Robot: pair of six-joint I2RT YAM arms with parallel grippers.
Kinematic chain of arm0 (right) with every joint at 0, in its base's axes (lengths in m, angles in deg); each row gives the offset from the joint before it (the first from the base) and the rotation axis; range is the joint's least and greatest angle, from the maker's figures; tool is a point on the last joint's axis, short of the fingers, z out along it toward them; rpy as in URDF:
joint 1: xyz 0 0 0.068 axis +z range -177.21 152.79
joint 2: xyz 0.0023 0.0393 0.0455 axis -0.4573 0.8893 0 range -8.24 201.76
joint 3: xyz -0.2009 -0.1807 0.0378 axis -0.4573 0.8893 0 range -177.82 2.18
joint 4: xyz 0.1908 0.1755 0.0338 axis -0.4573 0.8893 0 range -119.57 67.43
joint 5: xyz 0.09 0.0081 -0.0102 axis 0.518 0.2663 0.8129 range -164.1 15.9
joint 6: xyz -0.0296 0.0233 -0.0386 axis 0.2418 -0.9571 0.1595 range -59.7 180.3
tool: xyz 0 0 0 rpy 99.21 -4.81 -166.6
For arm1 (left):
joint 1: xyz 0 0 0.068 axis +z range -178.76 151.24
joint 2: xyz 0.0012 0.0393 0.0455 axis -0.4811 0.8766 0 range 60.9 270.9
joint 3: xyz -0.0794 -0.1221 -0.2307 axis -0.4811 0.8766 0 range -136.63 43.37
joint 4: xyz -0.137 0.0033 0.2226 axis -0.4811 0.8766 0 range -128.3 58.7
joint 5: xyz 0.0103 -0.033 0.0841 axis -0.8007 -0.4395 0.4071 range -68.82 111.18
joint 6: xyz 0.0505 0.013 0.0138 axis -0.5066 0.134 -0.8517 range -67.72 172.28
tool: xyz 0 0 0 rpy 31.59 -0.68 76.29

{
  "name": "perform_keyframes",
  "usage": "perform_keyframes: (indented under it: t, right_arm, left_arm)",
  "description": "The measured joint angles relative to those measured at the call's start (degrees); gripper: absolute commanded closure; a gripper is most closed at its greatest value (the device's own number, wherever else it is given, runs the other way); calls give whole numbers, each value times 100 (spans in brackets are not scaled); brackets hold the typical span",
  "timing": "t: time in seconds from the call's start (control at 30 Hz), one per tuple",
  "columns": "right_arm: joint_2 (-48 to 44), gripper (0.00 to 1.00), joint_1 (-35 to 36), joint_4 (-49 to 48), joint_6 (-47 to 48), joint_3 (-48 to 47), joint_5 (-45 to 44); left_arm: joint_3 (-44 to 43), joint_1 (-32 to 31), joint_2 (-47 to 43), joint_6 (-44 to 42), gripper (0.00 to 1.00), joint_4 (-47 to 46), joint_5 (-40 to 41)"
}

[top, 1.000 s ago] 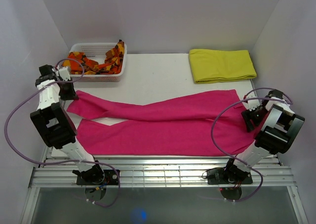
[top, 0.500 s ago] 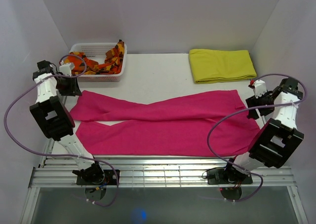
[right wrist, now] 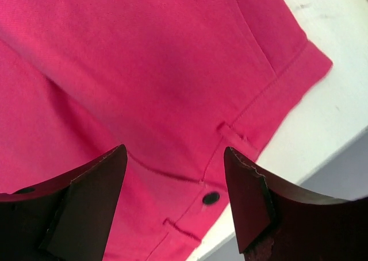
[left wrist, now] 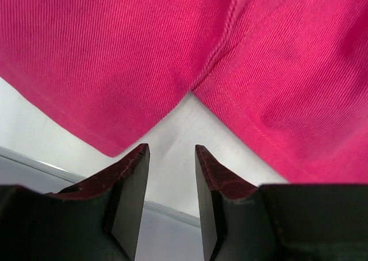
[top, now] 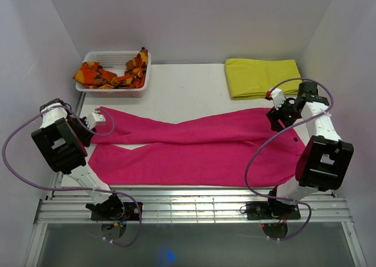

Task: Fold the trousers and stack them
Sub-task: Flatten the trousers out

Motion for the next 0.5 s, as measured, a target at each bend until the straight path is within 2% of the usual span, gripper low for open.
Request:
perform_keyframes:
  t: [0.1, 0.23, 0.4, 0.5]
  right_arm:
    - [372, 26, 306, -260, -57, -9, -94]
    - [774, 23, 577, -433, -13, -37, -120]
    - [872, 21, 879, -525, 232, -103, -31]
    - [962, 21, 1084, -623, 315, -295, 7]
  left_arm:
    - [225, -37, -162, -863, 49, -175, 63]
    - [496, -68, -245, -1596, 49, -599, 85]
    - [756, -103, -240, -2044, 50, -1032, 39]
    - [925, -166, -195, -2133, 56, -1231, 0]
